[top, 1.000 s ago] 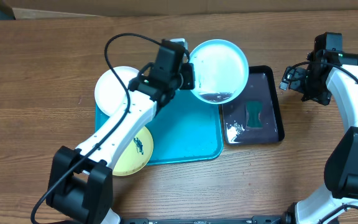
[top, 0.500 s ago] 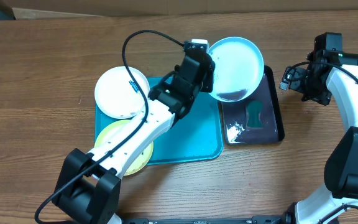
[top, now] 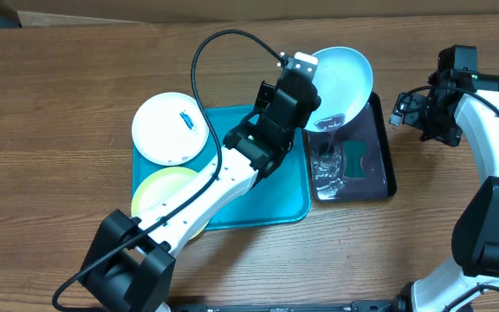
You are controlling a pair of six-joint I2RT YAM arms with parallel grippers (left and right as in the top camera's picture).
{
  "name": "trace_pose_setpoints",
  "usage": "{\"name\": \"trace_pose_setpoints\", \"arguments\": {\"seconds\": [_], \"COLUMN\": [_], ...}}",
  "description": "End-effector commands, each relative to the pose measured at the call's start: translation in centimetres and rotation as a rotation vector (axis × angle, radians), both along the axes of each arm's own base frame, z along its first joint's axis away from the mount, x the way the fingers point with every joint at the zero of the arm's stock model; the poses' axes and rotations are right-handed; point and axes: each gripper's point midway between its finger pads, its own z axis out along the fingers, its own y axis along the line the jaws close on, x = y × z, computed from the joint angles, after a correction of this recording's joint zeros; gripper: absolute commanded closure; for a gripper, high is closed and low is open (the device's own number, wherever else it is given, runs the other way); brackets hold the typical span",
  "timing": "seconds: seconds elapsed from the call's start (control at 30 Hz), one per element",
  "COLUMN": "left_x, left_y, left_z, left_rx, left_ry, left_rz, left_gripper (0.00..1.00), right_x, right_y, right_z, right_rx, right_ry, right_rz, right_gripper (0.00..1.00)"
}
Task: Clean dirty plates on tray and stack at the side
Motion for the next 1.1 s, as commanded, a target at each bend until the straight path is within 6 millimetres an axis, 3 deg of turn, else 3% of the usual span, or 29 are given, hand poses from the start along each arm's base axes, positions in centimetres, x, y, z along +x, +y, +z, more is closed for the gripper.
{"name": "trace_pose_setpoints", "arguments": {"seconds": [0.0,0.17,0.6,0.83,1.07], "left_x": [0.2,-0.1,-3.5,-4.4,-4.4], "left_y": [-0.9,-1.4,-5.0,-5.7,-5.6], "left_z": [2.2,4.0,9.0,11.7,11.9], "left_rx": [0.097,0.213,0.547,0.580,0.576], "left_ry": [-0.095,-0.198,-0.442,-0.538,-0.544], "left_rz": [-0.040,-0.030,-0.075,-0.047,-0.041], "left_gripper": [0.96,0.96,0.96,0.96,0.96], "right_x": [0.4,0.4,0.4,0.4,0.4], "right_y": [0.0,0.0,0.0,0.0,0.0], "right_z": [0.8,0.8,0.8,0.8,0.8], "right_rx": [-0.009,-0.009,-0.009,-0.009,-0.009], "right_ry": [-0.027,-0.027,-0.027,-0.027,-0.027], "right_rz": [-0.001,-0.001,-0.001,-0.001,-0.001], "right_gripper": [0.00,0.00,0.00,0.00,0.00]}}
